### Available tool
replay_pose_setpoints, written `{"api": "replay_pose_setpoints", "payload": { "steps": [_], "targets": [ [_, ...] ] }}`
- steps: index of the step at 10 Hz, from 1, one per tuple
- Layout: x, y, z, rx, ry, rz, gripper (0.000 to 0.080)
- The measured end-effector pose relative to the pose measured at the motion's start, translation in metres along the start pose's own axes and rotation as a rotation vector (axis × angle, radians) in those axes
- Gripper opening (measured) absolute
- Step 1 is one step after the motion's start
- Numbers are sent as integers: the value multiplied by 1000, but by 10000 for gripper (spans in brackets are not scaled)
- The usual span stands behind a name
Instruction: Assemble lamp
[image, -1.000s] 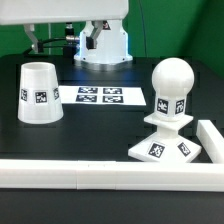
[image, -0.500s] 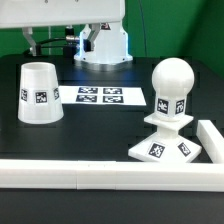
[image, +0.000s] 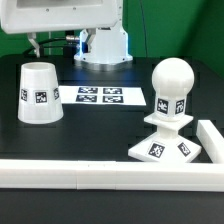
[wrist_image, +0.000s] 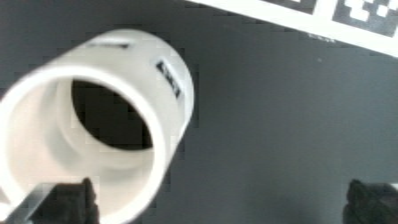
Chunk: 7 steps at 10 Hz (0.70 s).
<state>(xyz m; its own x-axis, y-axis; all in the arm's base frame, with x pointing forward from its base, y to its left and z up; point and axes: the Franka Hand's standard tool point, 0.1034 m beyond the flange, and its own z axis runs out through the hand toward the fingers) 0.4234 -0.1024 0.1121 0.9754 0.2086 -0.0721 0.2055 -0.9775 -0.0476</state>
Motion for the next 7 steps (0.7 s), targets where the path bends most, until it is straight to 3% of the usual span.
{"api": "replay_pose_setpoints", "payload": {
  "steps": [7],
  "targets": [
    [-1,7,32,-21,-5,-31,699]
  ]
}}
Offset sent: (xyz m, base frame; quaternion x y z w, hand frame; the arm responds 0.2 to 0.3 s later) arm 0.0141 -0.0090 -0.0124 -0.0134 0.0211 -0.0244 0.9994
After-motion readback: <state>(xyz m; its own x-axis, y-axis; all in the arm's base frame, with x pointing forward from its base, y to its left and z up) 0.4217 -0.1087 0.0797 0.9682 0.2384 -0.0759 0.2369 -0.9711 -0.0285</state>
